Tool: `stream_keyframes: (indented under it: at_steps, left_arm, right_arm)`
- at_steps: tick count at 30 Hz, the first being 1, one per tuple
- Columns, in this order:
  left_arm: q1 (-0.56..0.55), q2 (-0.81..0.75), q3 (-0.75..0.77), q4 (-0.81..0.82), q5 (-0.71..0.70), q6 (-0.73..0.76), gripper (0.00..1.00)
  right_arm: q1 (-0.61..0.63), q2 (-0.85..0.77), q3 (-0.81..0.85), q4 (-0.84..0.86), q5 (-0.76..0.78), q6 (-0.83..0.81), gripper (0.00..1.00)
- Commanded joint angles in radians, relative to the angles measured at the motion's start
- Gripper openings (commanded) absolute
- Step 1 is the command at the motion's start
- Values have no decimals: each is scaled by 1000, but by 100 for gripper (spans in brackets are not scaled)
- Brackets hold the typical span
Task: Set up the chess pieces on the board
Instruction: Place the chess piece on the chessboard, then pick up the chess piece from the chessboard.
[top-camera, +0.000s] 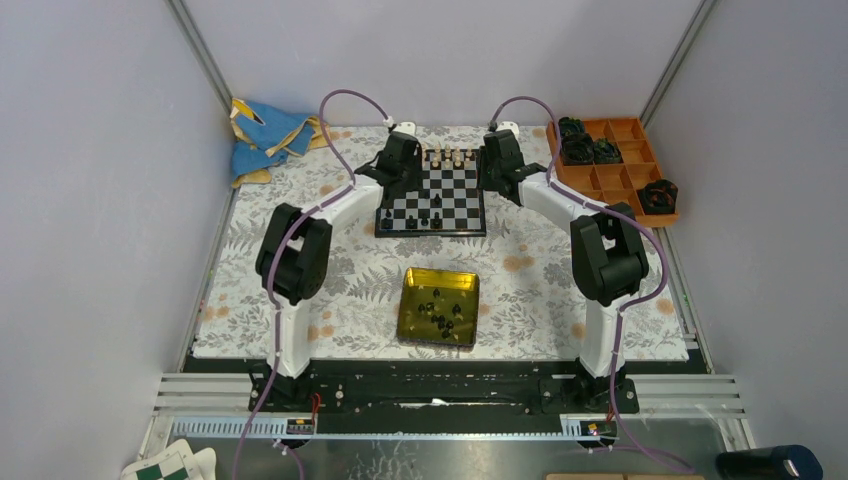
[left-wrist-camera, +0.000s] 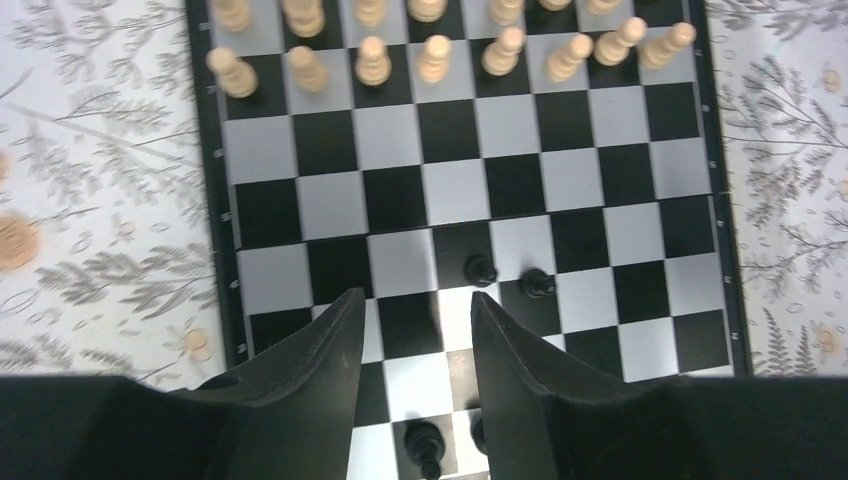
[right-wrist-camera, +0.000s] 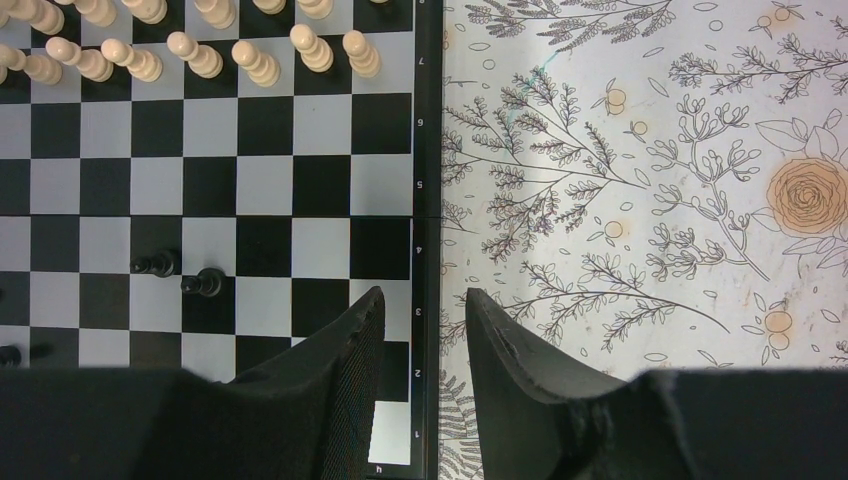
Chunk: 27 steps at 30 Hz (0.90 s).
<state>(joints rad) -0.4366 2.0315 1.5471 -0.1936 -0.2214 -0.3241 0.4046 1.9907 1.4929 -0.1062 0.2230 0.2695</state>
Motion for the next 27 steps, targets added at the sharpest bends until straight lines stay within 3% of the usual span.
stream_keyframes:
  at_steps: [1,12,27]
  left_arm:
    - [-12,60,70,50,128,43,50]
    - [-26,170,178,43,179,60,50]
    - [-28,222,209,25,130,60,49]
  right_arm:
    - [-6,-41,39,25,31,4,42]
    - [-8,-34,45,26,50,-1,42]
    - [-10,-24,44,28,47,2,42]
